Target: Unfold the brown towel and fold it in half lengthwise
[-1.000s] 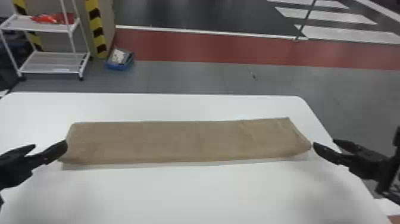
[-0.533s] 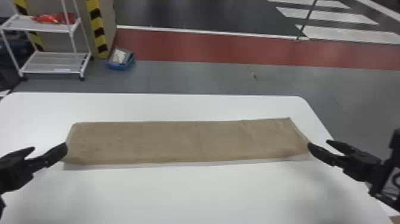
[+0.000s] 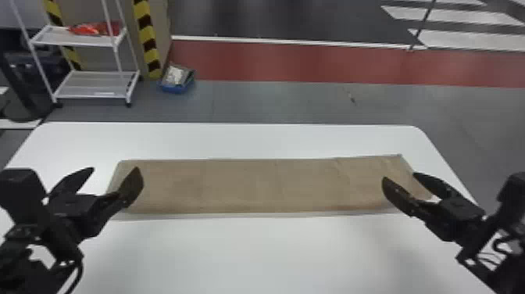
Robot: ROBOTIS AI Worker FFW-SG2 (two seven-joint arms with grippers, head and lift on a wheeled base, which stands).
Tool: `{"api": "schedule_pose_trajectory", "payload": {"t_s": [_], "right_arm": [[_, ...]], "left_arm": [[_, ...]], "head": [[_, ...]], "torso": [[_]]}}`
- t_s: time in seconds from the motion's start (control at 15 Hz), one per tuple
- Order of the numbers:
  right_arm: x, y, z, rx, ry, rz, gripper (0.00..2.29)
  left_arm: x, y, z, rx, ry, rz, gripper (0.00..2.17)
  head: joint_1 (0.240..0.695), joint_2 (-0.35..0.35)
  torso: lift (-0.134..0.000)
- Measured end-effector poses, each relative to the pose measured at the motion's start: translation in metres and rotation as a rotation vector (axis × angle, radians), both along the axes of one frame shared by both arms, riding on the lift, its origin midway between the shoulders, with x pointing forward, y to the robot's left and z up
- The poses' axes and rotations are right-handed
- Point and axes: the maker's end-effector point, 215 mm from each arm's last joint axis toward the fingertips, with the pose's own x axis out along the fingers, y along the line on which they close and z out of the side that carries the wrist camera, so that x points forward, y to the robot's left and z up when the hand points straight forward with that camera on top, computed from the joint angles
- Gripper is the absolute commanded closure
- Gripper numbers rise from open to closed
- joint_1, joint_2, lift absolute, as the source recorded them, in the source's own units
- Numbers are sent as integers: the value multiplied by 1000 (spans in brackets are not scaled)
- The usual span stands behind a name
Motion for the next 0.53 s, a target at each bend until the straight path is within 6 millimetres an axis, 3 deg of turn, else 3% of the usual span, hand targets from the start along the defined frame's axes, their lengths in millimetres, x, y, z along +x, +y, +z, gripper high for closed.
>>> {"api": "schedule_pose_trajectory", "payload": {"t_s": [0.2,0.4,0.53], "right_arm": [[-5,53,8,-20,-54,-8,53],[-13,90,17,-34,-124,-25,56],[-22,102,21,-39,-158,-47,56]], "left_arm": [[-9,-40,23,54,-92,-20,39],[-22,-70,46,88,-208,-36,39],[-27,-76,45,94,-223,-24,39]], "head": [[695,-61],[695,-56],[695,-47]], "torso": [[-125],[-125],[-125]]}}
